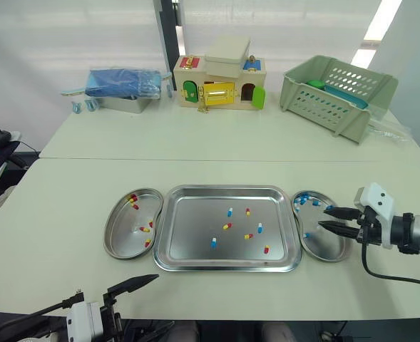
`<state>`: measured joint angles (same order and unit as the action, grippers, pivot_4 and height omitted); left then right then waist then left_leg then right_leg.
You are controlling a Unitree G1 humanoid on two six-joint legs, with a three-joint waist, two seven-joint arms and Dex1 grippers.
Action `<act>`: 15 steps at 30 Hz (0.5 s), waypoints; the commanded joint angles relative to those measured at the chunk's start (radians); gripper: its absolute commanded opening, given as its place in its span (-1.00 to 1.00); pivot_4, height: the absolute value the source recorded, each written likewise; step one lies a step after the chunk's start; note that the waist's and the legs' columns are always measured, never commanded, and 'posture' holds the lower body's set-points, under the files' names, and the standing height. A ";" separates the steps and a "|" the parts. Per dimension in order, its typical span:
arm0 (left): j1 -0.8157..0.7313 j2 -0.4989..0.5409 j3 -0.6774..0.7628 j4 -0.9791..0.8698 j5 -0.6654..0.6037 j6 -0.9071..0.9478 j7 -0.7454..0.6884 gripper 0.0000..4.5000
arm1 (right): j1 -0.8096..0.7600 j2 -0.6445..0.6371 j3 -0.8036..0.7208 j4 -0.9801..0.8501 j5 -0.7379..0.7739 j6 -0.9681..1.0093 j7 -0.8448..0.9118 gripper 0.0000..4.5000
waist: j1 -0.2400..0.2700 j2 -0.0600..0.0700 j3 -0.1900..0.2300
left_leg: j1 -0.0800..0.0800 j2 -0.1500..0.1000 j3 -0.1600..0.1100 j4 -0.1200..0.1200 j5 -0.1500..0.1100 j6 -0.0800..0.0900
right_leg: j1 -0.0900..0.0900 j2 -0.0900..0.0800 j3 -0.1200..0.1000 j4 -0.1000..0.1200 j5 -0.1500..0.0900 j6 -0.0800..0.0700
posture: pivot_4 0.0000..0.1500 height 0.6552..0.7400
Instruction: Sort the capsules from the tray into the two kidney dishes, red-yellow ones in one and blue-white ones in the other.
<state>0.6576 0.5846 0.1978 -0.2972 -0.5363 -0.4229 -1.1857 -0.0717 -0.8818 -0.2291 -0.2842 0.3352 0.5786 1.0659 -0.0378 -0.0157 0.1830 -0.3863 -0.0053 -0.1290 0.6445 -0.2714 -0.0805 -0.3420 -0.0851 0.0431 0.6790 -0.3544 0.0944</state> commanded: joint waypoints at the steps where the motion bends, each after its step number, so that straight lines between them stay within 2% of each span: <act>1: 0.011 -0.011 0.014 -0.002 -0.010 -0.004 0.012 1.00 | -0.010 -0.018 -0.008 -0.003 0.016 -0.015 -0.006 0.44 | 0.000 0.000 0.000 | 0.000 0.000 0.000 0.000 0.000 0.000 | 0.000 0.000 0.000 0.000 0.000 0.000 | 1.00 1.00; 5: 0.012 -0.015 0.011 0.002 -0.007 -0.003 0.018 1.00 | -0.008 -0.028 -0.020 -0.001 0.029 -0.011 0.001 0.99 | 0.000 0.000 0.000 | 0.000 0.000 0.000 0.000 0.000 0.000 | 0.000 0.000 0.000 0.000 0.000 0.000 | 1.00 1.00; 15: 0.028 -0.040 0.050 -0.003 -0.005 0.018 0.089 1.00 | 0.125 -0.087 -0.286 0.085 0.129 -0.008 0.070 0.99 | 0.008 -0.001 0.000 | 0.000 0.000 0.000 0.000 0.000 0.000 | 0.002 0.000 0.000 -0.001 0.000 0.000 | 1.00 1.00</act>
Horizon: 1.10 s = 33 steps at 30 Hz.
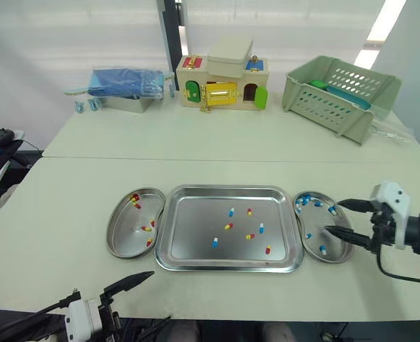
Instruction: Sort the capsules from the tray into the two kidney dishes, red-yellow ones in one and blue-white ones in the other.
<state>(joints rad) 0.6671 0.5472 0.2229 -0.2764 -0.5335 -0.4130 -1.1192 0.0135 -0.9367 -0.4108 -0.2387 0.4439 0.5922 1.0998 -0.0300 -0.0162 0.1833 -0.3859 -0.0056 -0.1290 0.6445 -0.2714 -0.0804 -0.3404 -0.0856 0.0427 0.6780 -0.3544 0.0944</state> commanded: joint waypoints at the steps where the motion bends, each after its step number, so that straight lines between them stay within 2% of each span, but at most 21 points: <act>1: 0.026 -0.003 0.027 -0.031 -0.008 0.009 0.024 1.00 | 0.055 -0.045 -0.127 0.074 0.016 -0.039 0.048 0.99 | 0.000 0.000 0.000 | 0.001 0.000 0.000 0.000 0.000 0.000 | 0.001 0.000 0.000 0.000 0.000 0.000 | 1.00 1.00; 7: 0.056 -0.004 0.051 -0.037 -0.006 0.011 0.040 1.00 | 0.064 -0.105 -0.168 0.304 -0.035 -0.177 0.083 0.99 | -0.005 0.001 0.000 | 0.005 0.000 0.001 -0.001 0.000 0.000 | 0.004 0.000 0.001 -0.001 0.000 0.000 | 1.00 1.00; 12: 0.059 -0.016 0.050 -0.028 0.000 0.001 0.053 1.00 | 0.049 -0.106 -0.144 0.353 -0.040 -0.223 0.089 0.99 | -0.006 0.001 0.000 | 0.005 0.000 0.002 -0.001 0.000 0.000 | 0.004 0.000 0.002 -0.001 0.000 0.000 | 1.00 1.00; 25: 0.081 -0.034 0.040 -0.033 0.004 -0.016 0.038 1.00 | -0.004 -0.133 -0.098 0.376 -0.048 -0.255 0.098 0.99 | -0.003 0.001 0.000 | 0.004 0.000 0.002 -0.001 0.000 0.000 | 0.004 0.000 0.001 -0.001 0.000 0.000 | 1.00 1.00; 33: 0.080 -0.032 0.036 -0.052 0.005 0.004 0.050 1.00 | -0.045 -0.153 -0.061 0.222 0.011 -0.188 0.125 0.99 | -0.005 0.002 0.000 | 0.004 0.000 0.002 -0.001 0.000 0.000 | 0.004 0.000 0.001 -0.001 0.000 0.000 | 1.00 1.00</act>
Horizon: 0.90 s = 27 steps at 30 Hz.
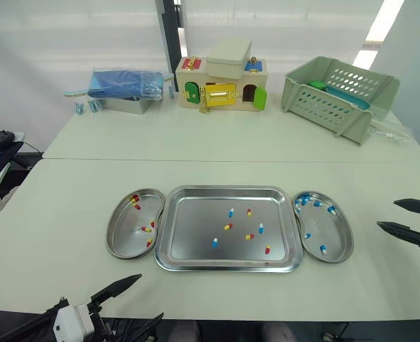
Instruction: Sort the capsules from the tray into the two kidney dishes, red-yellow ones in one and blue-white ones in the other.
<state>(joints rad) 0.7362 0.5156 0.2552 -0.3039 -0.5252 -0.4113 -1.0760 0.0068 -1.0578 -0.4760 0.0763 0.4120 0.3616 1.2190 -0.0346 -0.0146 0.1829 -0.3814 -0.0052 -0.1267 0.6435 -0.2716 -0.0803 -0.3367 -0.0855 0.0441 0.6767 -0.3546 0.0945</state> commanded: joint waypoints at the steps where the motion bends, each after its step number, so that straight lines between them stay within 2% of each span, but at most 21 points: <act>1: 0.010 -0.003 0.003 -0.027 -0.003 0.005 0.010 1.00 | -0.055 -0.035 0.021 -0.141 0.063 0.067 0.008 0.99 | -0.001 0.000 0.000 | 0.000 0.000 0.000 0.000 0.000 0.000 | 0.000 0.000 0.000 0.000 0.000 0.000 | 1.00 1.00; 6: 0.010 -0.011 -0.002 -0.032 0.000 0.009 0.021 1.00 | -0.148 -0.025 0.142 -0.338 0.153 0.180 0.009 0.99 | 0.001 0.000 0.000 | 0.000 0.000 -0.001 0.000 0.000 0.000 | 0.000 0.000 0.000 0.000 0.000 0.000 | 1.00 1.00; 12: 0.007 -0.025 -0.019 -0.026 0.009 0.004 0.030 1.00 | -0.307 0.069 0.401 -0.516 0.182 0.268 -0.036 0.99 | 0.003 -0.001 0.001 | -0.001 0.000 -0.002 0.000 0.000 0.000 | 0.000 0.000 -0.002 -0.001 0.000 0.000 | 1.00 1.00; 16: 0.004 -0.023 -0.022 -0.028 0.010 0.010 0.029 1.00 | -0.395 0.170 0.557 -0.561 0.134 0.283 -0.087 0.99 | 0.002 -0.002 0.001 | -0.001 0.000 -0.003 0.000 0.000 0.000 | 0.000 0.000 -0.002 -0.001 0.000 0.000 | 1.00 1.00; 20: -0.011 -0.018 -0.017 -0.032 0.007 0.029 0.041 1.00 | -0.505 0.289 0.771 -0.513 -0.027 0.268 -0.159 0.99 | 0.001 -0.002 0.001 | -0.001 0.000 -0.004 0.000 0.000 0.000 | -0.001 0.000 -0.003 -0.001 0.000 0.000 | 1.00 1.00; 27: 0.012 -0.024 -0.021 -0.072 0.015 0.049 0.067 1.00 | -0.589 0.471 0.960 -0.485 -0.139 0.362 -0.276 0.99 | 0.001 -0.002 0.002 | -0.003 0.000 -0.005 0.000 0.000 0.000 | -0.003 0.000 -0.003 0.000 0.000 0.000 | 1.00 1.00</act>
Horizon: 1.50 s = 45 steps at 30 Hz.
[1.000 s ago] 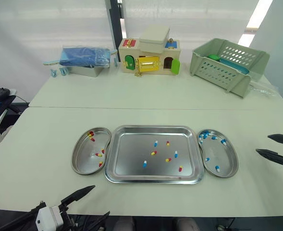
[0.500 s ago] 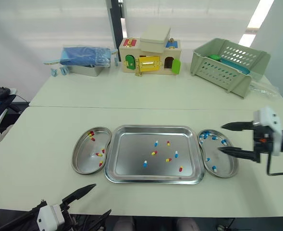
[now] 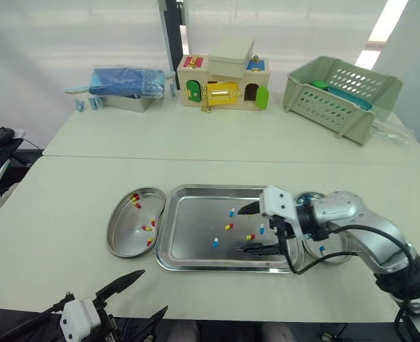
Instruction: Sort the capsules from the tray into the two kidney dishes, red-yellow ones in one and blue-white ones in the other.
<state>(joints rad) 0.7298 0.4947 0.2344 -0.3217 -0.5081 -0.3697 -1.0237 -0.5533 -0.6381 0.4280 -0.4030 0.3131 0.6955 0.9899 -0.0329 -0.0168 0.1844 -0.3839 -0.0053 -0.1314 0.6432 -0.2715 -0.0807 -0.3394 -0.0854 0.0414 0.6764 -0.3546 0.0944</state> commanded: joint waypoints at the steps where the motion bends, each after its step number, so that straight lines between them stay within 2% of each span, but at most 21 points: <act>1: 0.020 -0.003 -0.002 -0.061 -0.002 0.012 0.020 1.00 | -0.036 0.081 0.078 0.008 -0.059 0.034 -0.065 0.99 | 0.000 0.000 0.000 | 0.000 0.000 0.000 0.000 0.000 0.000 | 0.000 0.000 0.000 0.000 0.000 0.000 | 1.00 1.00; 7: 0.017 -0.001 0.003 -0.076 -0.004 0.031 0.036 1.00 | -0.062 0.169 0.170 0.066 -0.140 0.029 -0.109 0.99 | -0.001 0.000 0.000 | 0.000 0.000 0.000 0.000 0.000 0.000 | -0.002 0.000 0.000 0.002 0.000 0.000 | 1.00 1.00; 10: 0.021 -0.003 0.005 -0.075 -0.001 0.030 0.037 1.00 | -0.071 0.196 0.190 0.097 -0.169 0.025 -0.122 0.73 | -0.001 0.000 0.000 | 0.000 0.000 0.000 0.000 0.000 0.000 | -0.003 0.000 0.000 0.002 0.000 0.000 | 1.00 1.00; 15: 0.035 -0.010 0.001 -0.080 0.003 0.027 0.039 1.00 | -0.076 0.199 0.208 0.120 -0.203 0.041 -0.118 -0.01 | -0.001 0.000 0.000 | 0.000 0.000 0.000 0.000 0.000 0.000 | -0.003 0.000 0.001 0.002 0.000 0.000 | 1.00 1.00; 32: 0.023 -0.020 0.004 -0.041 0.008 0.002 0.020 1.00 | -0.045 0.211 0.234 0.173 -0.278 0.034 -0.112 -0.01 | -0.002 0.000 0.000 | 0.000 0.000 0.000 0.000 0.000 0.000 | -0.004 0.000 0.001 0.002 0.000 0.000 | 1.00 1.00; 39: 0.018 -0.017 0.003 -0.031 0.007 -0.006 0.019 1.00 | -0.029 0.198 0.249 0.179 -0.309 0.000 -0.098 -0.71 | -0.002 0.000 0.000 | 0.000 0.000 0.000 0.000 0.000 0.000 | -0.005 0.000 0.001 0.002 0.000 0.000 | 1.00 1.00; 45: 0.014 -0.017 0.004 -0.018 0.007 -0.012 0.013 1.00 | -0.025 0.205 0.228 0.180 -0.300 -0.010 -0.090 -0.73 | -0.002 0.000 0.000 | 0.000 0.000 0.000 0.000 0.000 0.000 | -0.005 0.000 0.001 0.002 0.000 0.000 | 1.00 1.00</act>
<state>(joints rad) 0.7389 0.4777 0.2329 -0.3395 -0.5014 -0.3609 -1.0041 -0.5888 -0.4314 0.6570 -0.2256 0.0147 0.6843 0.8928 -0.0348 -0.0167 0.1844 -0.3838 -0.0054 -0.1316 0.6427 -0.2715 -0.0806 -0.3441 -0.0850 0.0420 0.6786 -0.3547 0.0940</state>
